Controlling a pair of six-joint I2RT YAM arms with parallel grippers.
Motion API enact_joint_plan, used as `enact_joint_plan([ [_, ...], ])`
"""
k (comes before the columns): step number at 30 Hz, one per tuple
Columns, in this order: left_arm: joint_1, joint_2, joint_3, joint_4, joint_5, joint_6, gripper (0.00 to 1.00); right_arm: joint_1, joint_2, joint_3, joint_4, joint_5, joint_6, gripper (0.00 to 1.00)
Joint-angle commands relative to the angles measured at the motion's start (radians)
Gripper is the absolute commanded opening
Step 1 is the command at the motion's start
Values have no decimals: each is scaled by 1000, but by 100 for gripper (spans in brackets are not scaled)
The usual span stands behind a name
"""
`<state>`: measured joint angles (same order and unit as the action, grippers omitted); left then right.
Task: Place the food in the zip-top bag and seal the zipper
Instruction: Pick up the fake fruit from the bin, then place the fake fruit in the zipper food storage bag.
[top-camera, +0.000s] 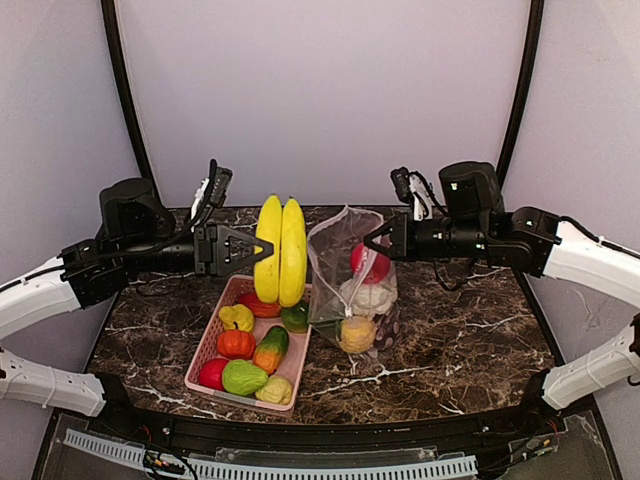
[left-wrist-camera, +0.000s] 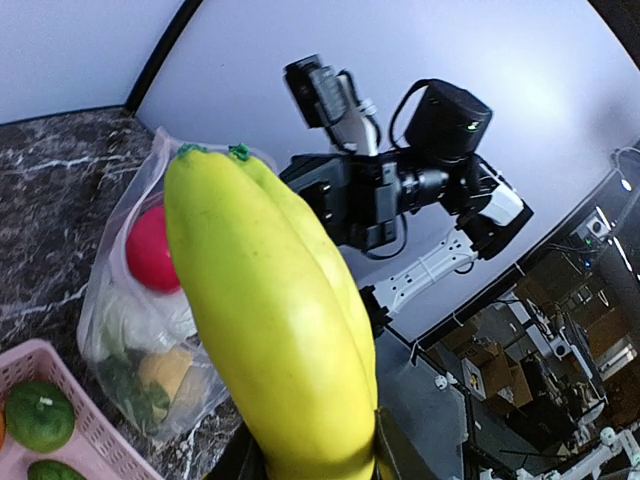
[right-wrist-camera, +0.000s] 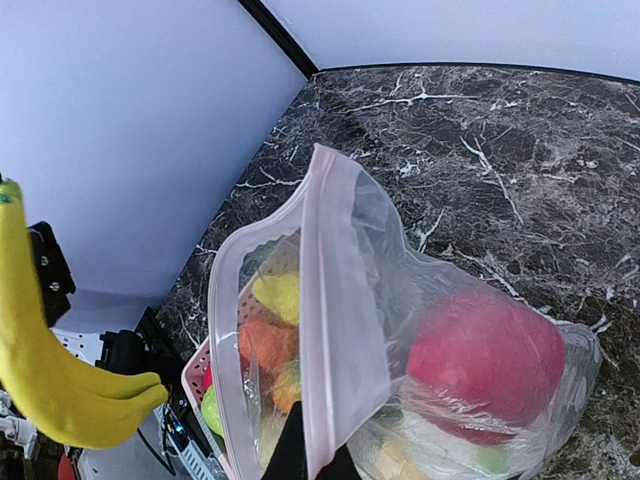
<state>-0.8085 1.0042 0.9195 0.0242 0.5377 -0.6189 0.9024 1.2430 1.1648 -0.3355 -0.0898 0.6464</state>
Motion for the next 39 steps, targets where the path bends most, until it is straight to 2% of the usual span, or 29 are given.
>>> enact_joint_plan([
  [1,1,59,88,171,147,57,14,11,19,34,51,-24,-16,0],
  [7,-21,189,200,316,163,68,13,28,36,52,49,-15,-19,0],
  [14,-34,303,200,457,141,36,12,33,19,59,43,4,-12,0],
  [25,-41,327,80,448,19,6,10,33,-20,46,72,22,20,0],
  [33,-47,382,67,450,-4,-33,9,33,-20,56,102,-7,29,0],
  [39,-65,419,125,305,-49,13,9,33,-21,56,100,1,29,0],
])
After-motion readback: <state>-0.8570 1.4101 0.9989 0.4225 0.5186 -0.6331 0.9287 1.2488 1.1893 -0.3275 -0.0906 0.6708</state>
